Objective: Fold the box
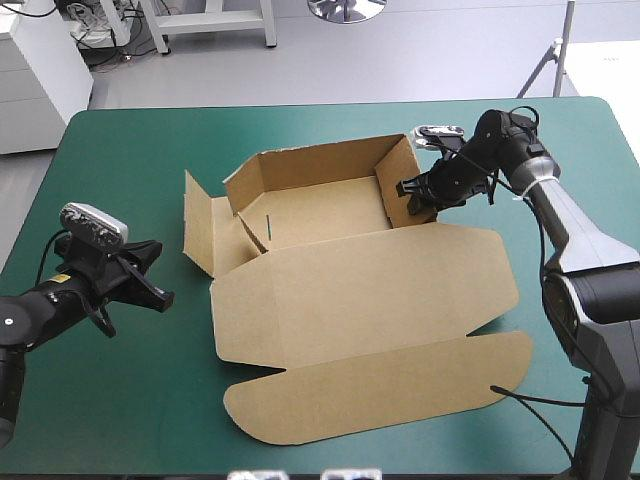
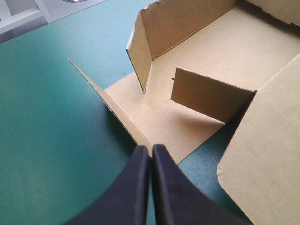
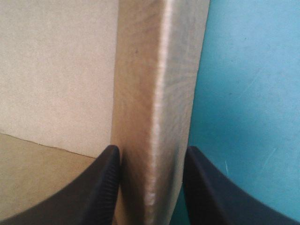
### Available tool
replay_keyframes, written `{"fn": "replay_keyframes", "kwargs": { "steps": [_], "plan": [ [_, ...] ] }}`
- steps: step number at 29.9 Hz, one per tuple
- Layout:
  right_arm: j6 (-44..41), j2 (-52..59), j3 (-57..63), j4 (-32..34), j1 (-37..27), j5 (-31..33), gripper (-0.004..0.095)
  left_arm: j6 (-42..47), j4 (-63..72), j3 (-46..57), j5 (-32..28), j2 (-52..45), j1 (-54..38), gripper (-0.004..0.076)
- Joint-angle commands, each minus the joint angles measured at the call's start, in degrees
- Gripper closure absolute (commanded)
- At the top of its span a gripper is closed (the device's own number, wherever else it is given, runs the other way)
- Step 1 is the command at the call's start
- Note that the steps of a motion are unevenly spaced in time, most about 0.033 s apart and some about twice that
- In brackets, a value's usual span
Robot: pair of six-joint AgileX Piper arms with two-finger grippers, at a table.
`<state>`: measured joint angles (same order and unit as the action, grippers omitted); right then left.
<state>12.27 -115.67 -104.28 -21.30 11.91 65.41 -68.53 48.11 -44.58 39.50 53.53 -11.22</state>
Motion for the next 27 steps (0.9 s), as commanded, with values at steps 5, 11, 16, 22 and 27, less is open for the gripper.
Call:
{"fn": "replay_keyframes", "kwargs": {
  "steps": [5, 11, 16, 22, 27],
  "plan": [
    [3.00, 3.12, -2.78, -1.72, -0.05, -0.98, 0.0921, 0.12, 2.86, -1.87, -1.65, -0.60, -0.18, 0.0710],
    [8.60, 3.12, -8.97, -1.72, -0.05, 3.36, 0.0925, 0.12, 2.86, -1.87, -1.65, -0.60, -0.18, 0.0710],
    [8.96, 3.12, -12.01, -1.72, -0.05, 6.42, 0.0925, 0.12, 2.86, -1.87, -1.65, -0.60, -0.18, 0.0710],
    [7.66, 3.91, -12.01, -0.47, -0.15, 6.42, 0.0925, 0.12, 3.12, -1.87, -1.65, -0.60, -0.18, 0.0710],
    [6.96, 8.09, -12.01, 5.10, -0.15, 6.42, 0.0925, 0.23, 9.98, -1.87, -2.54, -0.60, -0.18, 0.0710]
  ]
}}
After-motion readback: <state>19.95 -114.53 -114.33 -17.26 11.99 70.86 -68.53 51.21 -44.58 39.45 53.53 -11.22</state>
